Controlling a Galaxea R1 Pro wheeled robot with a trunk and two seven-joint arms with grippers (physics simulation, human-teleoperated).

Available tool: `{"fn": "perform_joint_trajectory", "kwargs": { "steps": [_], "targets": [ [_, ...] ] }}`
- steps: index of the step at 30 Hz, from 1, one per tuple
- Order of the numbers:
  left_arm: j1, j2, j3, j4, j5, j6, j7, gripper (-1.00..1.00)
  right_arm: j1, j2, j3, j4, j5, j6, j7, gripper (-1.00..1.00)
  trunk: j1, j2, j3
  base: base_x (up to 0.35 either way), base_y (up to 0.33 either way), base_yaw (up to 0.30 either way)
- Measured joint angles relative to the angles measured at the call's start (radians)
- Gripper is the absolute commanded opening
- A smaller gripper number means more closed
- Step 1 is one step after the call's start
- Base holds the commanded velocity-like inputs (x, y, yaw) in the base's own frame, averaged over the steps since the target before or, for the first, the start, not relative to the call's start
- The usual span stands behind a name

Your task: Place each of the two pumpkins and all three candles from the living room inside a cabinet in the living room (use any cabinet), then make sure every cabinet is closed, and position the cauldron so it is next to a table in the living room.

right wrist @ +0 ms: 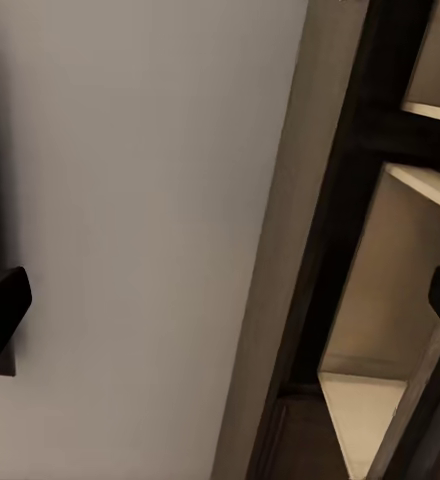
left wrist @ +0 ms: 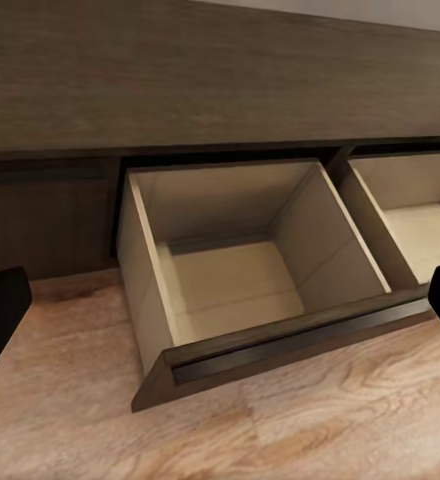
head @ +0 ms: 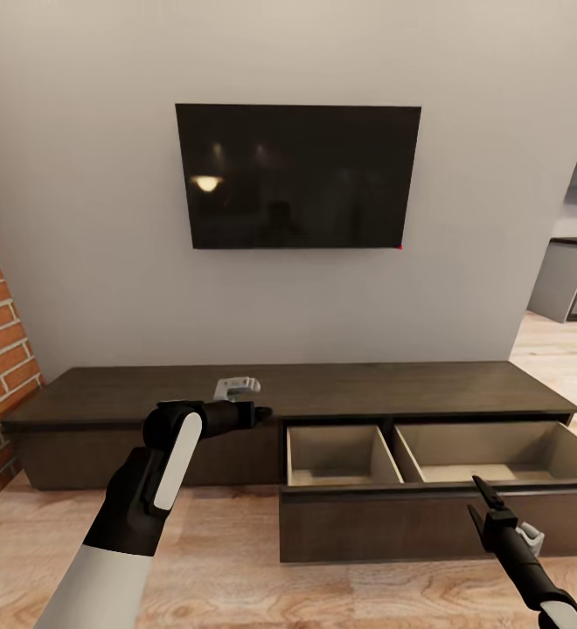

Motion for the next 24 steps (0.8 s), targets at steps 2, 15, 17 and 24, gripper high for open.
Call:
{"fn": "perform_joint_trajectory", "kwargs": {
  "steps": [2, 15, 17, 24],
  "targets": [
    [0.0, 0.0, 0.0, 0.0, 0.0, 0.0, 0.0, 1.0, 0.001, 0.0, 0.0, -0.001, 0.0, -0.001, 0.001, 1.0, -0.008, 0.014, 0.006, 0.0, 0.0, 0.0],
    [0.0, 0.0, 0.0, 0.0, 0.0, 0.0, 0.0, 1.0, 0.003, -0.049, 0.112, -0.031, 0.11, 0.23, -0.01, 1.0, -0.058, 0.105, 0.047, 0.0, 0.0, 0.0],
    [0.0, 0.0, 0.0, 0.0, 0.0, 0.0, 0.001, 1.0, 0.004, -0.063, 0.126, -0.038, 0.133, 0.283, -0.007, 1.0, -0.065, 0.119, 0.053, 0.0, 0.0, 0.0],
    [0.0, 0.0, 0.0, 0.0, -0.001, 0.0, 0.031, 1.0, 0.006, -0.079, 0.161, -0.084, 0.171, 0.367, 0.009, 1.0, -0.092, 0.168, 0.075, 0.0, 0.0, 0.0]
  ]
}}
